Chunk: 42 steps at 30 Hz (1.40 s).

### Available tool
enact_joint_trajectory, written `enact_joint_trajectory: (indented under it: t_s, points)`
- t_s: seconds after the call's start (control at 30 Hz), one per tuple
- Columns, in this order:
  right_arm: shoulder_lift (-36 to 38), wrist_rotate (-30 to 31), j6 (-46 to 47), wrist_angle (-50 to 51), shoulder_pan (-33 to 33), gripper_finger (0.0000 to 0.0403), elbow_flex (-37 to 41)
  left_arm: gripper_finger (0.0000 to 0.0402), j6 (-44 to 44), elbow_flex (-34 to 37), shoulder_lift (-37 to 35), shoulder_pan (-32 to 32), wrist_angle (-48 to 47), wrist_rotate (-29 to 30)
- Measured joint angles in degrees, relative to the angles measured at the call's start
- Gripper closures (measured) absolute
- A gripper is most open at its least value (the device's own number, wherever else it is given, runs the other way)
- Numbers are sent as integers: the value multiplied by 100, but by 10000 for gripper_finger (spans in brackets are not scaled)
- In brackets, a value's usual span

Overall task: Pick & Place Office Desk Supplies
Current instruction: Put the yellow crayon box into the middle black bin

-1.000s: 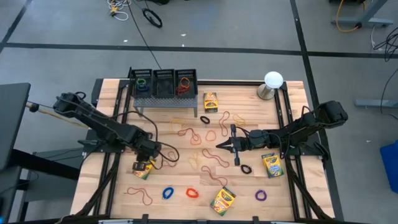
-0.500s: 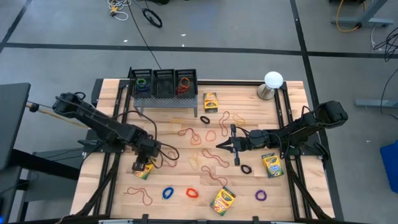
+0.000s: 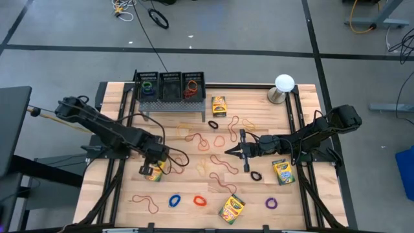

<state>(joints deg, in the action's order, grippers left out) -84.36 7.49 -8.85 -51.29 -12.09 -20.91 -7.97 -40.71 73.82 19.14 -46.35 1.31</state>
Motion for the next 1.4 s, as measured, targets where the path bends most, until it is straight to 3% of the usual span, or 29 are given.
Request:
enact_joint_trajectory:
  t_s: [0.1,0.3,0.67,0.83,1.13,1.4]
  points:
    - [0,0,32,0,0,398,0,398,10,-286,0,68,-393,451]
    - [0,0,40,-2,0,398,0,399,-316,-664,-7,304,-967,2149]
    - [0,0,40,4,0,398,0,400,-2074,-207,-7,847,-1037,4591]
    - [0,0,40,4,1,398,0,400,-2416,-43,155,1024,-693,4838]
    - [0,-7,43,7,-1,398,0,398,-2426,-228,1168,1084,-556,5125]
    - [0,-39,43,11,0,398,0,387,-2559,-833,1215,1165,-954,4308]
